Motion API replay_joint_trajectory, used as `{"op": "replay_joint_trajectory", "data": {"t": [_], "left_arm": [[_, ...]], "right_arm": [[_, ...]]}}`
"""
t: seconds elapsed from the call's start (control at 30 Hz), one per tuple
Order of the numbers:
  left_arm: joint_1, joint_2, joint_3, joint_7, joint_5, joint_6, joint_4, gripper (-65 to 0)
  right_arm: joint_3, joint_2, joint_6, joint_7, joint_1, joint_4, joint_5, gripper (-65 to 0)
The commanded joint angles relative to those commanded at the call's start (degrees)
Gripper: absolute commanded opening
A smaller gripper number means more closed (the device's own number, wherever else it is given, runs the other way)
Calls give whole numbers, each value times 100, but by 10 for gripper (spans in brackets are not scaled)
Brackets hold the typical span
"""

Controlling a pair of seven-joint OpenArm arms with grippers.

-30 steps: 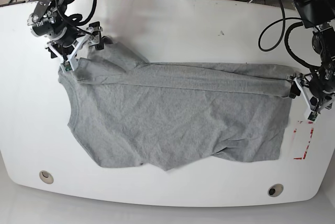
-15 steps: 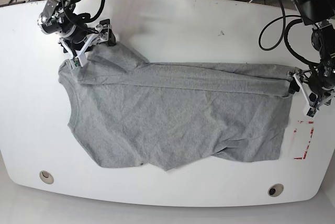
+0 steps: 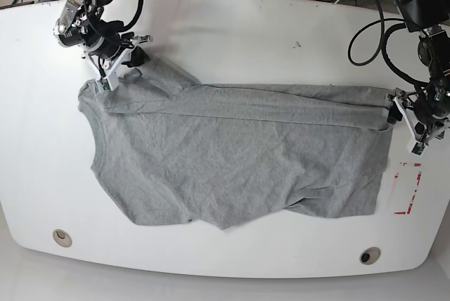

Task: Layout the t-shirt on the table in an organized manner, then fold the t-shirt properly
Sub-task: 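Move the right gripper to the folded edge near the sleeve and grasp it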

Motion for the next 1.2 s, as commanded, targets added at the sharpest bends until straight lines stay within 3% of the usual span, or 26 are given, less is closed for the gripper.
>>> {"op": "replay_joint_trajectory", "data": {"t": [0.13,0.23,0.33,0.47,0.77,1.0,1.2], "left_arm": [[0,0,0,0,0,0,-9,-217],[0,0,0,0,0,0,-9,-217],[0,0,0,0,9,0,-18,-217],[26,0,9,9,9,0,-9,-217],[273,0,9,9,9,0,9,-218],[316,0,0,9,9,0,9,-218],[387,0,0,18,9,0,9,-218]], "right_arm": [[0,-132,0,-431,176,571,9,-650],[0,-141,0,-738,519,730,316,-650],[0,-123,0,-756,844,730,747,-650],[0,-123,0,-765,1345,712,774,-650],[0,0,0,-765,2479,-501,765,-650],[-62,35,0,-413,3103,-1433,765,-650],[-932,448,0,158,3543,-2295,756,-626]]}}
